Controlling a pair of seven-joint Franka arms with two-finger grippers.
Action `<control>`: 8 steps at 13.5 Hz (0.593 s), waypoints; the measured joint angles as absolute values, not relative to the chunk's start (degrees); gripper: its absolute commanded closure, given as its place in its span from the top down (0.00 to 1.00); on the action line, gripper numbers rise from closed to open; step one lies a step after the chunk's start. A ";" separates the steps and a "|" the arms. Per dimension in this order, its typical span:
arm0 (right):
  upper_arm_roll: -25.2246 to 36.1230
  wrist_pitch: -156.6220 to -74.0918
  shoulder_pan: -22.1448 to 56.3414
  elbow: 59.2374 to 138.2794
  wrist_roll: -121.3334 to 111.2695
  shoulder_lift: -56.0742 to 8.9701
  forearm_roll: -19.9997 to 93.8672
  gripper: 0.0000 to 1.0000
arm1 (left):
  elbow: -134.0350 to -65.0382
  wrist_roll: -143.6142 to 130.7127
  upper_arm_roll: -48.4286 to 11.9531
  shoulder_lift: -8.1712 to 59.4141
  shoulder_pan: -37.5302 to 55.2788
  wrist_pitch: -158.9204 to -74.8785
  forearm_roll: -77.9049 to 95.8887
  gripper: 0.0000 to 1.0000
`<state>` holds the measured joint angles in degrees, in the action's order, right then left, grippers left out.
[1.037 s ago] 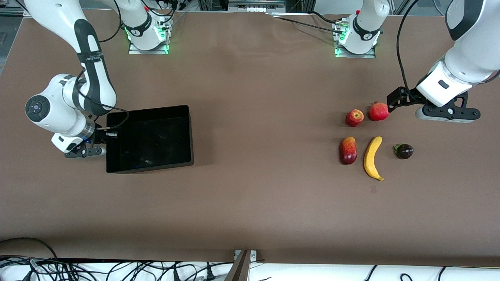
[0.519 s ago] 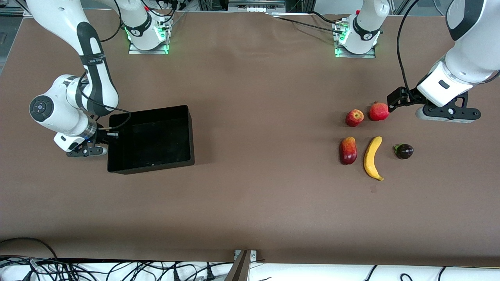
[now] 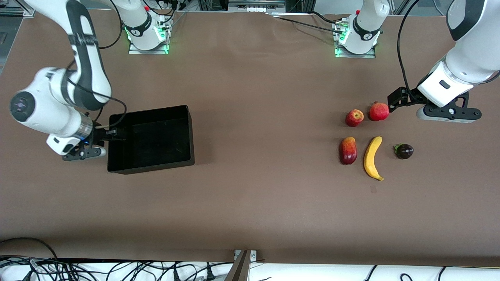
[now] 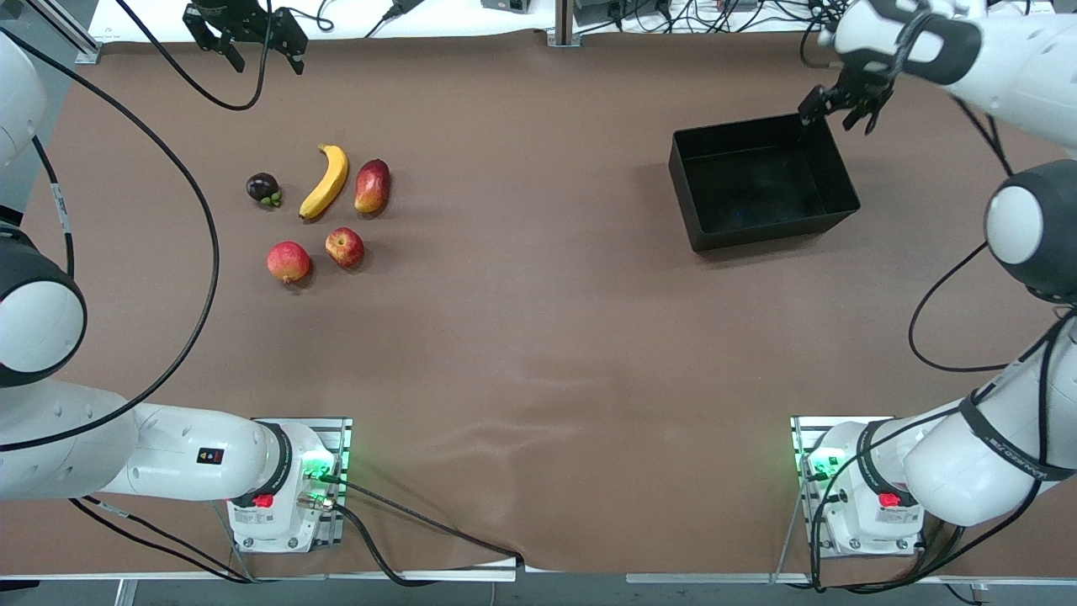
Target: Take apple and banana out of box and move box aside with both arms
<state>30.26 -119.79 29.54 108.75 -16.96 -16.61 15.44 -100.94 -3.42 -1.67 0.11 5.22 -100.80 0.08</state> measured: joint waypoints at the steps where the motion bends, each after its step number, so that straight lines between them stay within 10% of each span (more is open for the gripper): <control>1: 30.28 -117.60 29.54 108.26 -16.08 -14.28 14.01 1.00 | -100.94 -3.42 -1.67 0.11 5.21 -100.78 0.08 1.00; 8: 25.88 -101.48 30.37 105.87 -6.02 2.89 3.06 1.00 | -100.93 -3.42 -1.65 0.11 5.20 -100.72 0.07 1.00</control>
<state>25.88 -101.48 30.37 105.87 -6.02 2.89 3.06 -100.93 -3.42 -1.65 0.11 5.20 -100.72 0.07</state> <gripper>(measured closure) 0.000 0.000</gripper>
